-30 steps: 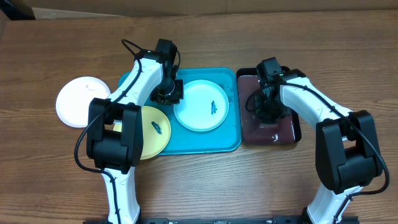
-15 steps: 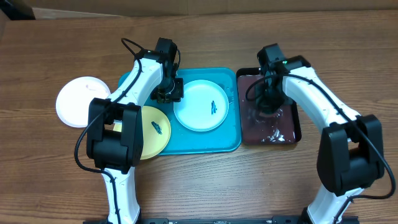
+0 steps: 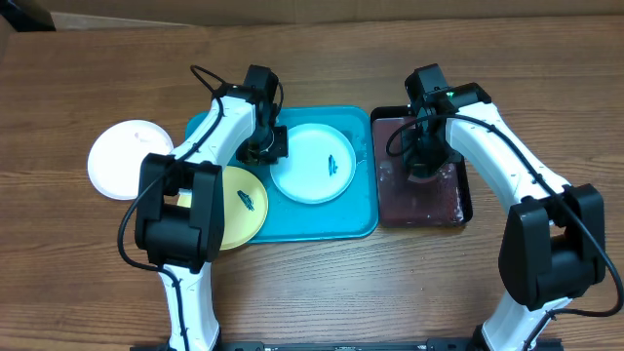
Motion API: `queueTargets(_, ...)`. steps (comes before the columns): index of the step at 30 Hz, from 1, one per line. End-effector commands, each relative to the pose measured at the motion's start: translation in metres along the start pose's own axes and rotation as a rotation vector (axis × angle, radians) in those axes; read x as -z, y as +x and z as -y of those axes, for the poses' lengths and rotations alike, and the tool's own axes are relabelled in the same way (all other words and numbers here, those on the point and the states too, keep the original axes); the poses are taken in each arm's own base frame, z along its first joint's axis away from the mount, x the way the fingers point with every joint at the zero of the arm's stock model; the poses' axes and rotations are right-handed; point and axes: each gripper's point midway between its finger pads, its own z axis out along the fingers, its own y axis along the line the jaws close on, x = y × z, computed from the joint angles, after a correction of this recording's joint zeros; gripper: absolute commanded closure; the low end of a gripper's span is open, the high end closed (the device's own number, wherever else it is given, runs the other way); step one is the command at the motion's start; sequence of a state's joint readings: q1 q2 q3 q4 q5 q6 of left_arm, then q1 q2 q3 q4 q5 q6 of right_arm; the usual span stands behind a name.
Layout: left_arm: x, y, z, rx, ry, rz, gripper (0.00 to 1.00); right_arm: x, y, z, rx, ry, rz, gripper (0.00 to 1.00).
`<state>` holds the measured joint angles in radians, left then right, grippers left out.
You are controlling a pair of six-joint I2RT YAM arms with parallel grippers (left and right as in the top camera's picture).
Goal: Clean dirty plates on tray and stack at the side
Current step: 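Rub the sponge across the dark tray with the right gripper, then keep wiping the sponge over the dark tray surface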
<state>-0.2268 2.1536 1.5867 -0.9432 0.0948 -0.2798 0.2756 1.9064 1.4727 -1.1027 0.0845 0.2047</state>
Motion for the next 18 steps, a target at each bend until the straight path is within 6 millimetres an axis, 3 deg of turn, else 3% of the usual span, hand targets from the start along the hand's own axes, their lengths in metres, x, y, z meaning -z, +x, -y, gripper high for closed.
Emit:
queueTargets(1, 0.000, -0.001, -0.013, 0.036, -0.030, -0.019, 0.96, 0.019, -0.009, -0.002, 0.045, -0.012, 0.050, 0.96)
queueTargets(7, 0.015, -0.002, -0.011, 0.073, 0.026, -0.041, 0.95, 0.042, -0.017, -0.004, 0.055, -0.017, 0.069, 0.96)
queueTargets(15, 0.015, -0.004, -0.011, 0.082, 0.033, -0.035, 0.78, 0.044, -0.009, -0.006, 0.060, -0.033, 0.031, 0.96)
queueTargets(18, 0.015, -0.005, -0.010, 0.082, 0.033, -0.033, 0.83, 0.044, -0.008, -0.007, 0.060, -0.035, 0.030, 0.96)
